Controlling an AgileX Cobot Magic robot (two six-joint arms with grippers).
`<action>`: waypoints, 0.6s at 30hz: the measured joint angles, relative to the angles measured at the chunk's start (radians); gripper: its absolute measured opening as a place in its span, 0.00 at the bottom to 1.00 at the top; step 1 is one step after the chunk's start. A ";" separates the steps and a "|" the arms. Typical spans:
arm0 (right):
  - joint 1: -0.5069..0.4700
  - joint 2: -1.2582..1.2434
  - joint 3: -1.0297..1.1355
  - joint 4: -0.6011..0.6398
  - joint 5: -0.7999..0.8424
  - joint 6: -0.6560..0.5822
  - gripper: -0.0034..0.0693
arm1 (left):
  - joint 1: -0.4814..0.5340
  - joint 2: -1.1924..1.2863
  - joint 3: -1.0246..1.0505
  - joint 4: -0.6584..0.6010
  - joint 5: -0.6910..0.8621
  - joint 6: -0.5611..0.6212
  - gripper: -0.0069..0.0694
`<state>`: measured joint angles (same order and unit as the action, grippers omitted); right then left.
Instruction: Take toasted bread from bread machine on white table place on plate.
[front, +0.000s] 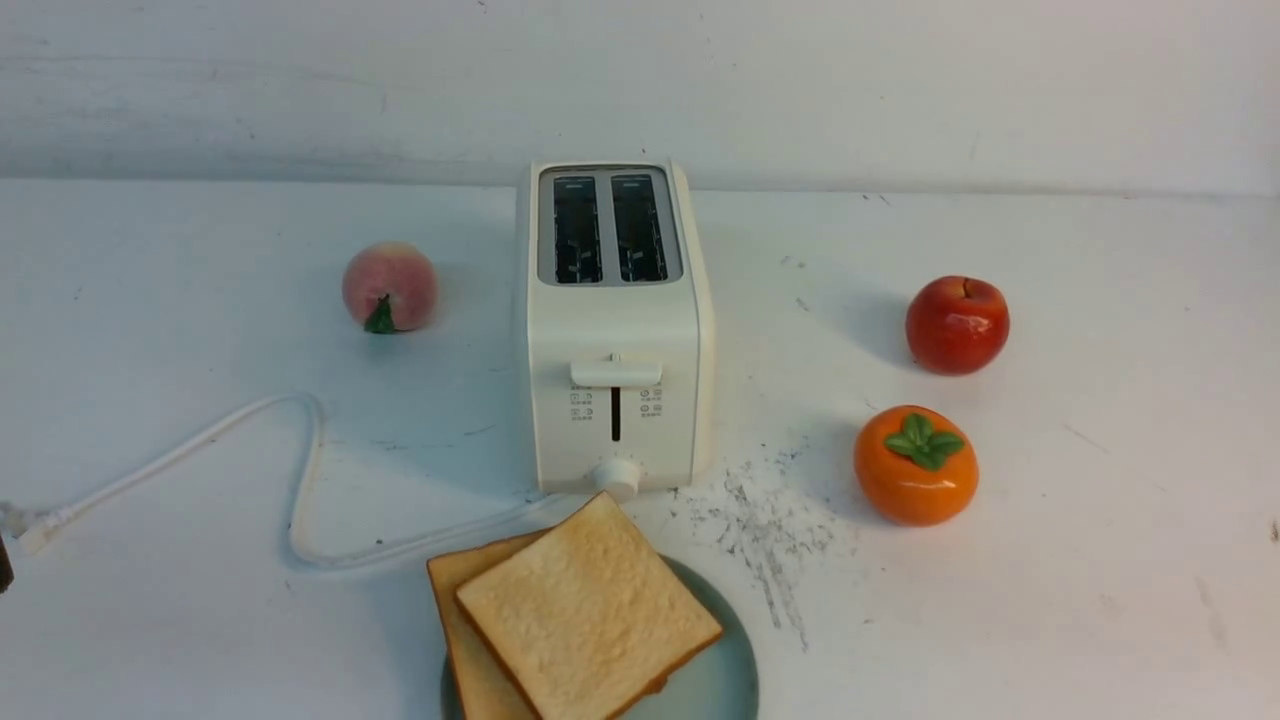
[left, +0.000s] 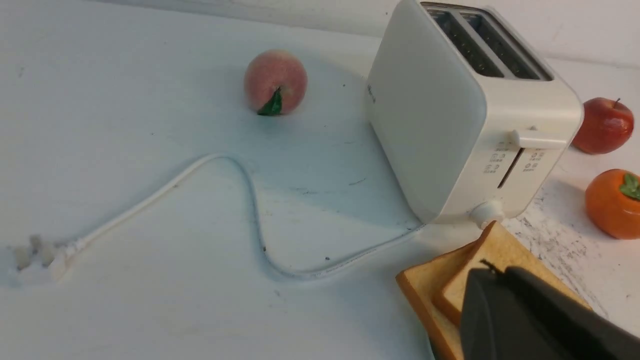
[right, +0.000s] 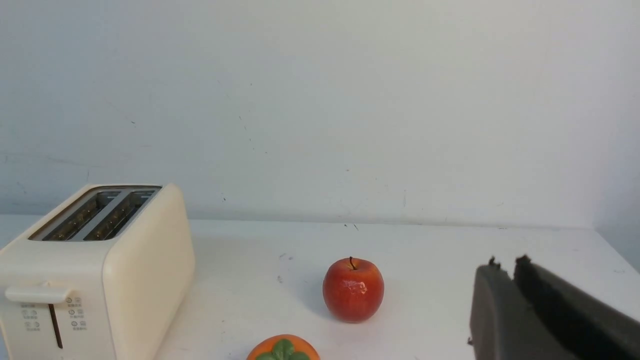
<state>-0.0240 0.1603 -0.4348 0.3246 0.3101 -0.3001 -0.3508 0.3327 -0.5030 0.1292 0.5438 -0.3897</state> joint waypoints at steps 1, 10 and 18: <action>0.000 0.000 0.000 0.000 0.000 0.000 0.12 | 0.001 -0.002 0.002 -0.004 -0.003 0.000 0.10; 0.000 0.000 0.000 0.000 0.000 0.000 0.14 | 0.208 -0.144 0.245 -0.253 -0.276 0.260 0.10; 0.000 0.000 0.000 0.000 0.000 0.000 0.16 | 0.314 -0.306 0.463 -0.277 -0.330 0.269 0.11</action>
<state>-0.0240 0.1603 -0.4345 0.3246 0.3101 -0.3001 -0.0367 0.0265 -0.0395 -0.1475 0.2142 -0.1208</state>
